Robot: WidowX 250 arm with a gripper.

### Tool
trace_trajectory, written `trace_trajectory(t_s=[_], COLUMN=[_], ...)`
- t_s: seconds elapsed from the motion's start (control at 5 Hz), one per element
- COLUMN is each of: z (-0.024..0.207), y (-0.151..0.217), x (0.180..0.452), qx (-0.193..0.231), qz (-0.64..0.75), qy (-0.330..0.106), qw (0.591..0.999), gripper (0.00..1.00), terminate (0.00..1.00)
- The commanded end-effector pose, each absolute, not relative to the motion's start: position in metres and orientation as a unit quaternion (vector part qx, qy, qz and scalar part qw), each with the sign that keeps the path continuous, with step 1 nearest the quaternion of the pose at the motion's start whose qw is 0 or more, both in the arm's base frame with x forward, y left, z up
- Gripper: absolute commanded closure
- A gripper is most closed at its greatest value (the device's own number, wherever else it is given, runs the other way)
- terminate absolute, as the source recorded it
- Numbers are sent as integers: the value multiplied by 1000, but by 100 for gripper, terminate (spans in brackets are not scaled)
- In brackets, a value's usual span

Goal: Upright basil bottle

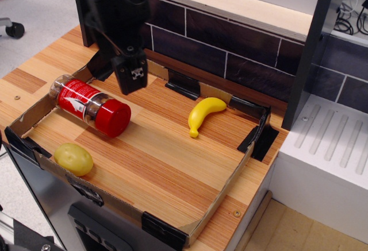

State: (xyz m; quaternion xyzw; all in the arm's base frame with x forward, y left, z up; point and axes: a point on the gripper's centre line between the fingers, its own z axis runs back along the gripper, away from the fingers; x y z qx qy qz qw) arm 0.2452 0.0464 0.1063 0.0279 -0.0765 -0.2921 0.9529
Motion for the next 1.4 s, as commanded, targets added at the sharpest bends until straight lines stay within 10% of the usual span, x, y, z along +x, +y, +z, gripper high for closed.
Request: trace_trajectory(t_s=[0.0,0.6,1.2], z=[100,64,46], y=[51,77,72], x=[236,237,244], qx=[10,-15,42], qz=[-509,-789,-742], qy=[-69,-52,-38], qw=[858,613,668], gripper=[0,0,0], terminate=[0,0,0])
